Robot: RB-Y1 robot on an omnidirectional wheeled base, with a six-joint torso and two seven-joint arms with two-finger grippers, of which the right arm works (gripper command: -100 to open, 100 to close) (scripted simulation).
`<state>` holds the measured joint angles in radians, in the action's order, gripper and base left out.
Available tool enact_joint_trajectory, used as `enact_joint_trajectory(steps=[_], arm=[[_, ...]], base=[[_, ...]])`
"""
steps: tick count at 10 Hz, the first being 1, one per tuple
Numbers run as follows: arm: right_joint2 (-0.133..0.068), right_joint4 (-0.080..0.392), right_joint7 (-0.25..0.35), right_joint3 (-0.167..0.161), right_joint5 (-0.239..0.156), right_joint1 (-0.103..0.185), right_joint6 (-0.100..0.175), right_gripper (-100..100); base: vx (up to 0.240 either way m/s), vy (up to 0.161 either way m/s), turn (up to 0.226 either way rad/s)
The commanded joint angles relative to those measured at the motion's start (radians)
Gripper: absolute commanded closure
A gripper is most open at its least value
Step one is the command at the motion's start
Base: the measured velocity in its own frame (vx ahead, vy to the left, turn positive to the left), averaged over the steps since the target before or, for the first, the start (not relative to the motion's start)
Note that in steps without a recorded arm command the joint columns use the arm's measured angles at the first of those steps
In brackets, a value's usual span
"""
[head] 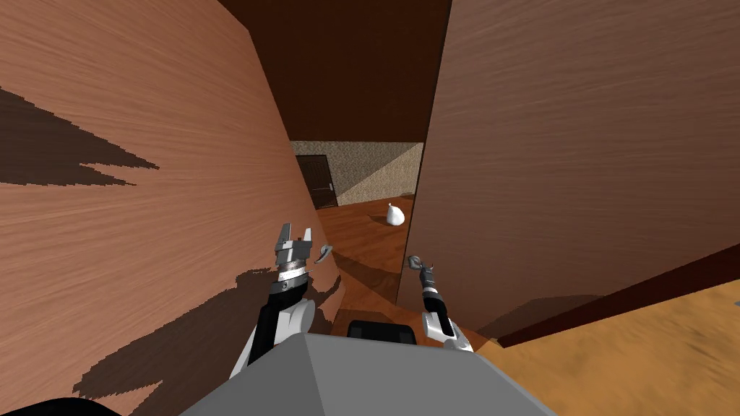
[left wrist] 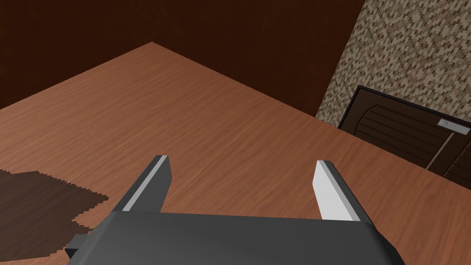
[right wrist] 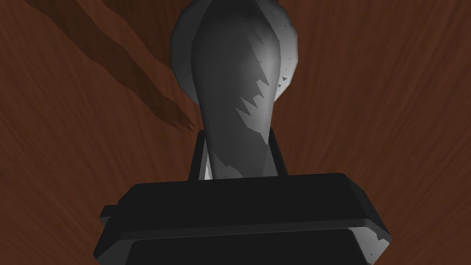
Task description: Push the door open
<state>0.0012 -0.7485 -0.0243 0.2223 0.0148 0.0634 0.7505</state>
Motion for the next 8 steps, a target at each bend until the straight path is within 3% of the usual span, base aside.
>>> enact_joint_trajectory(steps=[1, 5, 7, 8], arm=[[-0.026, -0.001, -0.007, 0.021, -0.010, 0.010, 0.007, 100], [-0.054, -0.005, -0.029, 0.063, -0.031, 0.010, 0.009, 100], [-0.054, -0.005, -0.029, 0.063, -0.031, 0.010, 0.009, 100], [-0.061, -0.007, -0.041, 0.086, -0.042, 0.010, 0.009, 100]], base=[[0.204, -0.007, -0.049], [0.223, -0.006, -0.046], [0.101, -0.014, -0.003], [0.108, 0.002, -0.079]])
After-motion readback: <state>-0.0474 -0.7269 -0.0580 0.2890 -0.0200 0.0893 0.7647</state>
